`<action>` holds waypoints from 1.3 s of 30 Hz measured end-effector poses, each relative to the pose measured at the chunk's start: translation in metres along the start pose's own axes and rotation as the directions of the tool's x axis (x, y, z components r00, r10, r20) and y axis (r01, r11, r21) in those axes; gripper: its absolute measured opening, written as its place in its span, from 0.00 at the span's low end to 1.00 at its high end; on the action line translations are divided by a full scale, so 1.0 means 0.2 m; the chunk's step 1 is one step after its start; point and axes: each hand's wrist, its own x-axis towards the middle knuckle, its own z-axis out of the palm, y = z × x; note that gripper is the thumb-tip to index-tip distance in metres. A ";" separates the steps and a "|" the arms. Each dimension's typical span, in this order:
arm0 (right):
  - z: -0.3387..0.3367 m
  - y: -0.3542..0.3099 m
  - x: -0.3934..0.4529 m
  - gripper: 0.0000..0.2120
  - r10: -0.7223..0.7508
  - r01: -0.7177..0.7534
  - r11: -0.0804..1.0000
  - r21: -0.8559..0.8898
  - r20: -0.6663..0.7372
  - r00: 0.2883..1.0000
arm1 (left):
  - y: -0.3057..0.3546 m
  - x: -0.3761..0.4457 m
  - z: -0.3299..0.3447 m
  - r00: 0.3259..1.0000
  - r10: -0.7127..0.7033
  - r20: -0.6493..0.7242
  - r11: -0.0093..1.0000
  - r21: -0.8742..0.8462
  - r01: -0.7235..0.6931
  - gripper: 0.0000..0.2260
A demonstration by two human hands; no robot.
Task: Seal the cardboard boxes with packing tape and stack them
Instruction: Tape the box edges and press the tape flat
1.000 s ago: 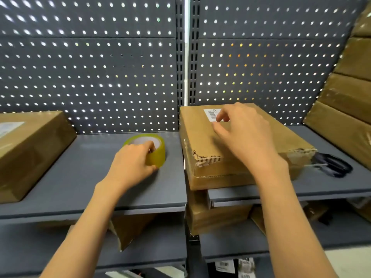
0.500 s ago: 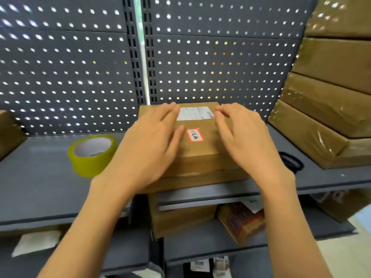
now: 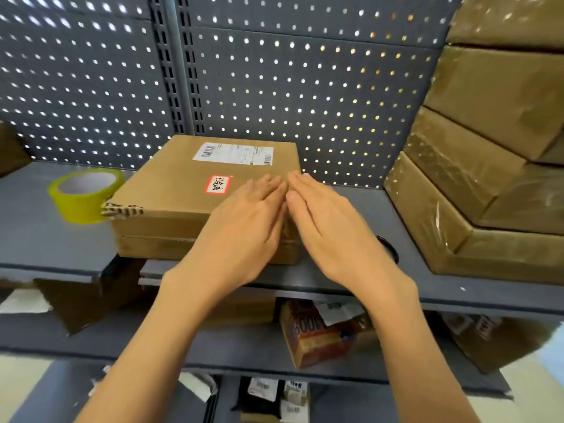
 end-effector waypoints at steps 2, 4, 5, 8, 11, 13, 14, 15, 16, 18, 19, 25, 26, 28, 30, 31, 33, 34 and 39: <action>0.04 -0.02 0.00 0.23 -0.037 0.038 0.999 -0.006 0.033 0.999 | -0.01 -0.01 0.02 1.000 0.010 0.020 1.000 0.010 -0.010 0.31; 0.08 -0.01 0.00 0.23 -0.037 0.038 0.999 -0.021 0.054 0.998 | -0.04 -0.03 0.04 0.999 -0.013 0.052 1.000 0.004 0.013 0.32; 0.10 0.00 -0.01 0.24 -0.031 0.033 0.999 -0.029 0.059 0.998 | -0.06 -0.04 0.04 0.998 -0.033 0.062 0.999 -0.005 0.033 0.33; 0.11 0.03 -0.03 0.24 -0.001 0.000 1.000 0.010 0.062 0.998 | -0.12 -0.06 0.02 0.995 -0.079 0.062 0.997 0.010 0.078 0.35; 0.08 0.08 -0.07 0.24 0.073 -0.074 0.996 0.042 0.031 0.997 | -0.18 -0.08 -0.02 0.991 -0.103 0.079 0.994 0.053 0.099 0.35; 0.07 0.10 -0.08 0.23 0.119 -0.118 0.991 0.058 -0.022 0.993 | -0.20 -0.08 -0.05 0.989 -0.122 0.080 0.992 0.048 0.118 0.32; 0.06 0.11 -0.08 0.23 0.138 -0.133 0.986 0.098 -0.043 0.990 | -0.19 -0.07 -0.06 0.990 -0.119 0.071 0.993 0.034 0.117 0.30; 0.05 0.11 -0.07 0.23 0.144 -0.132 0.977 0.168 -0.063 0.988 | -0.18 -0.06 -0.07 0.993 -0.106 0.060 0.994 0.018 0.105 0.28; 0.04 0.10 -0.06 0.22 0.141 -0.117 0.960 0.253 -0.079 0.987 | -0.16 -0.05 -0.07 0.995 -0.085 0.051 0.996 0.002 0.085 0.27; 0.05 0.09 -0.03 0.23 0.123 -0.089 0.929 0.358 -0.075 0.990 | -0.13 -0.01 -0.05 0.998 -0.023 0.050 1.000 -0.020 0.024 0.27; 0.07 0.09 -0.02 0.24 0.108 -0.082 0.929 0.360 -0.052 0.993 | -0.12 0.00 -0.04 0.998 0.016 0.063 1.000 -0.019 -0.015 0.27; 0.19 0.17 -0.05 0.28 0.049 -0.054 0.939 0.339 0.022 0.999 | -0.18 0.00 0.07 0.981 0.159 0.110 0.960 0.214 -0.180 0.25; 0.20 0.18 -0.06 0.29 0.043 -0.044 0.938 0.342 0.013 0.999 | -0.19 0.00 0.07 0.979 0.173 0.107 0.952 0.236 -0.195 0.25; 0.22 0.20 -0.07 0.32 0.027 -0.025 0.940 0.339 -0.002 1.000 | -0.20 0.00 0.08 0.974 0.196 0.112 0.942 0.254 -0.218 0.25; 0.23 0.20 -0.09 0.32 0.026 -0.025 0.940 0.341 0.001 1.000 | -0.21 0.01 0.08 0.970 0.212 0.119 0.931 0.277 -0.238 0.26; 0.23 0.20 -0.10 0.33 0.033 -0.034 0.936 0.349 0.008 0.999 | -0.21 0.01 0.08 0.968 0.216 0.126 0.926 0.289 -0.244 0.27; 0.23 0.21 -0.11 0.34 0.055 -0.065 0.932 0.357 0.039 0.998 | -0.21 0.00 0.08 0.966 0.222 0.133 0.919 0.301 -0.253 0.28; 0.23 0.22 -0.12 0.35 0.073 -0.091 0.931 0.352 0.064 0.995 | -0.22 0.00 0.08 0.965 0.224 0.137 0.916 0.308 -0.256 0.28; 0.24 0.23 -0.17 0.36 0.159 -0.190 0.891 0.412 0.110 0.981 | -0.21 0.01 0.07 0.973 0.187 0.135 0.950 0.226 -0.214 0.29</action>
